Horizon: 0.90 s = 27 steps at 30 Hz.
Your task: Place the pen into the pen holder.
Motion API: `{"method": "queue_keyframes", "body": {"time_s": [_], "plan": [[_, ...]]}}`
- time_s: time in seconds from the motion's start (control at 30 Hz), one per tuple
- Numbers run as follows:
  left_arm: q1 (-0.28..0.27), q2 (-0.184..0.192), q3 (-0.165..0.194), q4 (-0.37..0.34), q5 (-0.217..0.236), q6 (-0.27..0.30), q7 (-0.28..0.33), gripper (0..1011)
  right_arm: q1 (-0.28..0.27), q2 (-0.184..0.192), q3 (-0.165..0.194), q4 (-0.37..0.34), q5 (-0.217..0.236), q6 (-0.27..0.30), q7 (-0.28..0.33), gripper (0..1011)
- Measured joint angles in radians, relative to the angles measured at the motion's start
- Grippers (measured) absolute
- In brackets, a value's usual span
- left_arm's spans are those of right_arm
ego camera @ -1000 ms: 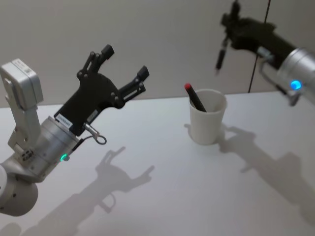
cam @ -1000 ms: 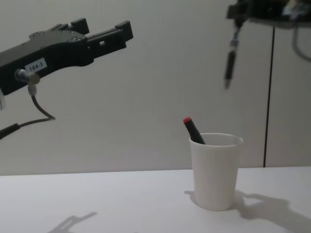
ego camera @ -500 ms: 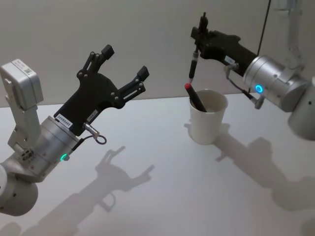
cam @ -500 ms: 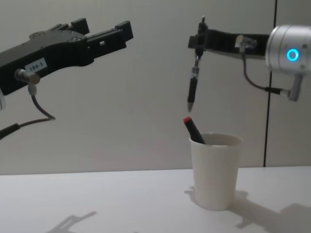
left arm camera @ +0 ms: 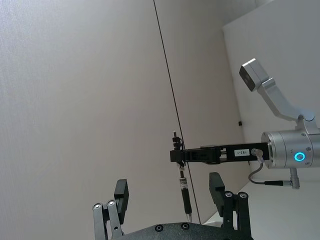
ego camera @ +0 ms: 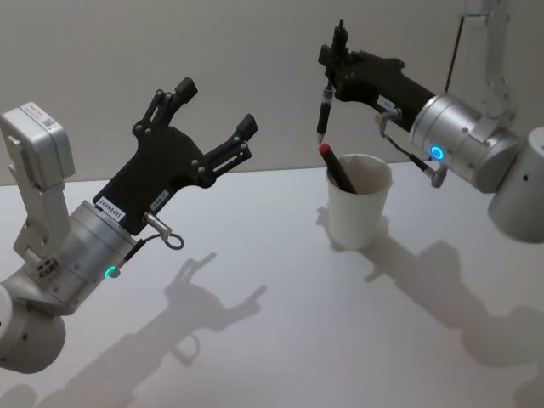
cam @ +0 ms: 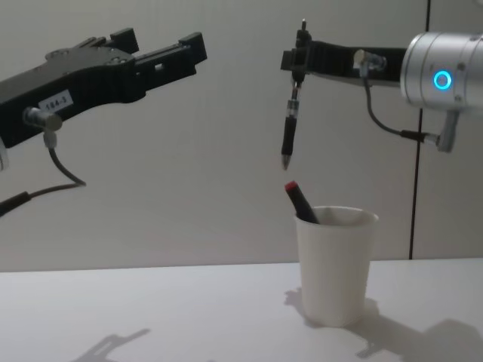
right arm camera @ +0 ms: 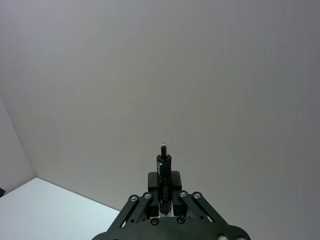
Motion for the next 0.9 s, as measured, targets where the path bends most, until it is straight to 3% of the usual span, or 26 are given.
{"method": "queue_keyframes", "body": {"time_s": [0.53, 0.9], "plan": [[0.0, 0.0, 0.0, 0.0, 0.0, 0.0, 0.0, 1001, -0.032, 0.034, 0.013, -0.081, -0.008, 0.022, -0.046, 130], [0.0, 0.0, 0.0, 0.0, 0.0, 0.0, 0.0, 1001, -0.07, 0.08, 0.035, -0.126, -0.012, 0.032, -0.091, 130]]}}
